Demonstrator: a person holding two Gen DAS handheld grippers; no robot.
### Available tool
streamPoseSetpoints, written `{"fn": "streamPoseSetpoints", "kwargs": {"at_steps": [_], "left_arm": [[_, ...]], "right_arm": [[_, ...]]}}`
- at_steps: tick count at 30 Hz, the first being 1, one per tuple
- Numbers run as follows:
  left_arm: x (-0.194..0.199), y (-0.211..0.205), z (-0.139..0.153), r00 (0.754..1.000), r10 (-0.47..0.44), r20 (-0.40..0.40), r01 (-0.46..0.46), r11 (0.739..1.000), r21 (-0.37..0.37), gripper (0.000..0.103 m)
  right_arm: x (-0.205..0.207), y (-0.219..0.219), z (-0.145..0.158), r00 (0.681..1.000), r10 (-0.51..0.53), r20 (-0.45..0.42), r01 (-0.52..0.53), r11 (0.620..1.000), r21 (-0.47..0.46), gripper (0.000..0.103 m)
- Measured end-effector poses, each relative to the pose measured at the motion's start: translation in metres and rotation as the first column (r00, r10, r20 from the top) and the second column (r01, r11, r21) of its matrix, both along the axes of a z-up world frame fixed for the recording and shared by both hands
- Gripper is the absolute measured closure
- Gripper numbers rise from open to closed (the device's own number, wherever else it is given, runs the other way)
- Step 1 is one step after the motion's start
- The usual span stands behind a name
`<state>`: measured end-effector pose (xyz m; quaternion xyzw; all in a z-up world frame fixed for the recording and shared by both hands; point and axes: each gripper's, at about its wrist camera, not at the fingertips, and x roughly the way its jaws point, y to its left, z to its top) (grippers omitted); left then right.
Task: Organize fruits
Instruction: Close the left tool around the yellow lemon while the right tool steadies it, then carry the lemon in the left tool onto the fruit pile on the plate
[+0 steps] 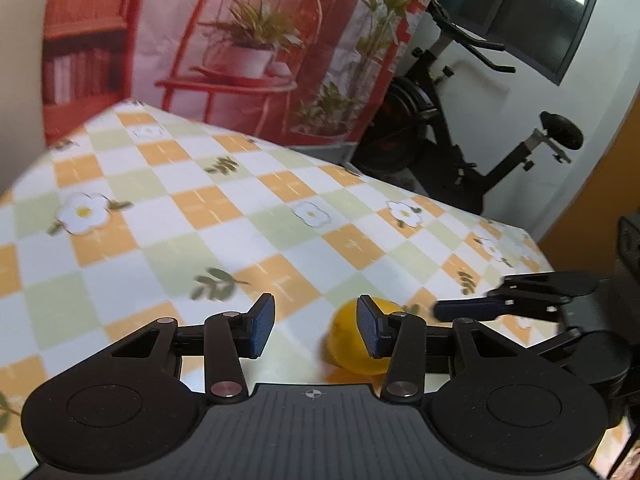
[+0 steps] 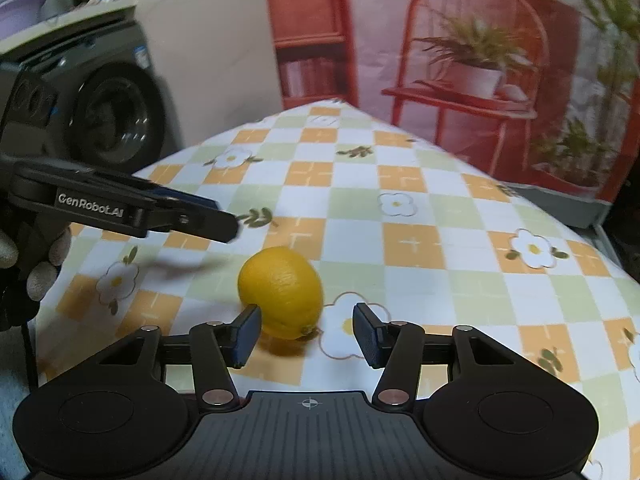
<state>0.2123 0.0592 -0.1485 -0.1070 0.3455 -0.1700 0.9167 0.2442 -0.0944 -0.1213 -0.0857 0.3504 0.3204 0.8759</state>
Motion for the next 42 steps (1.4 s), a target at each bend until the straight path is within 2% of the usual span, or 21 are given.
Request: {"fn": "streamPoseSetpoints", "kwargs": {"at_steps": [8,16,21,26,35,42], "left_arm": [[0.020,0.000,-0.015,0.995,-0.036,-0.089,0.021,0.987,-0.161,0.058],[0.025,-0.014,-0.021,0.991,-0.093,-0.098,0.078,0.986,-0.149,0.058],[0.029,-0.012,-0.022,0.988,-0.111,-0.104,0.092,0.981,-0.169,0.063],[0.028,-0.013,-0.019,0.988,-0.118,-0.096,0.101,0.981,-0.163,0.063],[0.008,-0.028,0.011,0.989,-0.145,-0.036,0.138,0.979,-0.147,0.063],[-0.023,-0.049,0.032,0.980,-0.197,0.003,0.196,0.973,-0.121,0.063]], "right_arm": [[0.012,0.012,-0.011,0.996,0.077,-0.033,-0.077,0.997,-0.010,0.058],[0.019,0.018,-0.018,0.991,0.117,-0.068,-0.119,0.992,-0.030,0.057],[0.024,0.016,-0.020,0.990,0.118,-0.083,-0.119,0.993,-0.010,0.057],[0.022,0.012,-0.018,0.990,0.117,-0.077,-0.117,0.993,0.005,0.058],[-0.005,-0.008,0.010,0.995,0.100,-0.015,-0.099,0.993,0.063,0.058],[-0.043,-0.030,0.031,0.996,0.091,0.023,-0.093,0.991,0.094,0.058]]}}
